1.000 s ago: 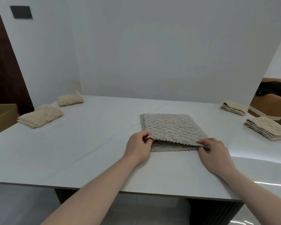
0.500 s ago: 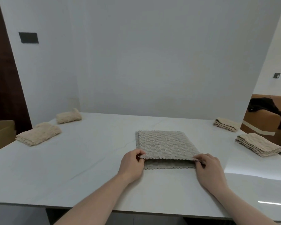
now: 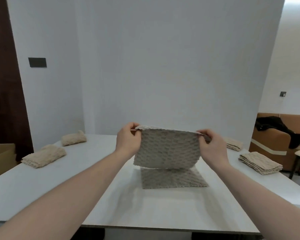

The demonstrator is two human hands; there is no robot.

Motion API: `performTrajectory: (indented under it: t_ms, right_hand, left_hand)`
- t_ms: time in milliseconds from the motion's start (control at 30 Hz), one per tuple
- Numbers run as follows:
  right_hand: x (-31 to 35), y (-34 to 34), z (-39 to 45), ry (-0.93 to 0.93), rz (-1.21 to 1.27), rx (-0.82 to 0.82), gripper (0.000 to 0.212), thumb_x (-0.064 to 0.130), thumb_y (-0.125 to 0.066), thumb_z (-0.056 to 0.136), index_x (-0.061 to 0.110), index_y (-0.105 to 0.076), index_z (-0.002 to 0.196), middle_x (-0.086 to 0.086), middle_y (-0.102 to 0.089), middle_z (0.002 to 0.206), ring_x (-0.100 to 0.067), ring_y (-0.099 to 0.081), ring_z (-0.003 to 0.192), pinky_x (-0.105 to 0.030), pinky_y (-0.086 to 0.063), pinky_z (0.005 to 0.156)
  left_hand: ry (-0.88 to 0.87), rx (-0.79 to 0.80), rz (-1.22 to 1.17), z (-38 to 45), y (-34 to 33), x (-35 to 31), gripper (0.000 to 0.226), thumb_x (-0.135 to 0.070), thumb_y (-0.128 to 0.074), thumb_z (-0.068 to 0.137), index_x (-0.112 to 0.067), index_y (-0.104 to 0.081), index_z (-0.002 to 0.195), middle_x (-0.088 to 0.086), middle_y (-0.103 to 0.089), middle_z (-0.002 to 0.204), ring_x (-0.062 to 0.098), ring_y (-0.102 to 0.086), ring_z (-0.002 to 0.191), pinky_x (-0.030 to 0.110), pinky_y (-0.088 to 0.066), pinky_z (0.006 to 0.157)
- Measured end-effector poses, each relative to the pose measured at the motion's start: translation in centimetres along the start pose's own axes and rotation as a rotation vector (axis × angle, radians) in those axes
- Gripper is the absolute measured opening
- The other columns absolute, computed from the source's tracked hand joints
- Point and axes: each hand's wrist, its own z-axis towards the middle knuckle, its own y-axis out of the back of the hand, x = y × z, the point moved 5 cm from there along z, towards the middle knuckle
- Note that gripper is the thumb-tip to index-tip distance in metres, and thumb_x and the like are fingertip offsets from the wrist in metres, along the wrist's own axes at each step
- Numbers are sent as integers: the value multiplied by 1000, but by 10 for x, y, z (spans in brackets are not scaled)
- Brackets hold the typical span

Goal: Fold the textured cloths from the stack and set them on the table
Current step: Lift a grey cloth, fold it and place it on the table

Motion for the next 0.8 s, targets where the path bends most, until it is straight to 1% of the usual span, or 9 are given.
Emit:
performTrajectory:
  t_ms: [100, 233, 333, 433, 500, 567, 667, 700, 800]
  right_hand:
    - [35, 16, 0, 68, 41, -56, 16, 14, -62, 96, 25, -74, 96, 16, -74, 90, -3, -68, 91, -16, -48, 78]
    - [63, 30, -5, 93, 78, -90, 8, 22, -66, 96, 27, -71, 99, 20, -71, 92, -1, -66, 93, -22, -49, 82]
    - [69, 33, -13, 95, 76, -87, 6, 24, -68, 95, 29, -70, 99, 17, -73, 92, -2, -68, 92, -21, -50, 81]
    - [64, 30, -20, 66, 44, -47, 6, 25, -67, 96, 29, -70, 99, 17, -72, 91, 3, -67, 88, -10, -46, 72]
    - [57, 25, -23, 49, 3, -13, 5, 26, -68, 96, 28, -70, 100, 17, -72, 91, 5, -65, 87, -8, -43, 69]
    - [45, 19, -25, 24, -42, 25, 3, 27, -69, 95, 28, -71, 98, 17, -71, 91, 0, -65, 89, -14, -45, 72]
    - [19, 5, -27, -38, -139, 100, 1, 28, -71, 94, 28, -70, 93, 15, -70, 89, -9, -65, 90, -25, -46, 77]
    - [11, 0, -28, -57, -165, 122, 2, 27, -70, 94, 28, -70, 92, 13, -70, 89, -11, -65, 90, -26, -47, 77]
    - [-10, -15, -29, -99, -180, 148, 5, 23, -69, 95, 27, -70, 91, 10, -71, 91, -12, -66, 90, -29, -52, 80]
  left_hand:
    - [-79, -9, -32, -2, 31, -32, 13, -25, -58, 99, -25, -69, 91, -9, -71, 84, 9, -63, 72, 25, -46, 67]
    - [-127, 30, -1, -9, 63, -54, 24, -35, -57, 100, -22, -64, 81, -6, -65, 74, 13, -56, 64, 28, -46, 63]
    - [-101, 64, 36, -15, 76, -54, 28, -37, -59, 99, -18, -65, 80, 7, -66, 76, 15, -52, 63, 30, -44, 65]
    - [-61, 109, 112, -22, 78, -47, 28, -35, -61, 99, -15, -68, 81, 7, -68, 78, 16, -54, 66, 28, -43, 64]
    - [-27, 131, 181, -26, 76, -39, 29, -34, -62, 98, -17, -67, 75, 3, -66, 73, 15, -55, 67, 27, -42, 63]
    - [17, 163, 238, -28, 70, -26, 31, -37, -63, 97, -21, -65, 70, -2, -63, 68, 14, -57, 67, 28, -43, 63]
    - [97, 217, 274, -27, 54, -1, 26, -38, -63, 96, -21, -72, 79, -3, -71, 80, 15, -66, 78, 30, -51, 74]
    - [140, 238, 262, -26, 48, 7, 24, -36, -63, 96, -20, -72, 81, -2, -73, 81, 16, -67, 76, 30, -54, 74]
    - [294, 329, 188, -24, 26, 32, 21, -24, -59, 98, -13, -67, 82, 1, -78, 74, 14, -67, 58, 24, -49, 56]
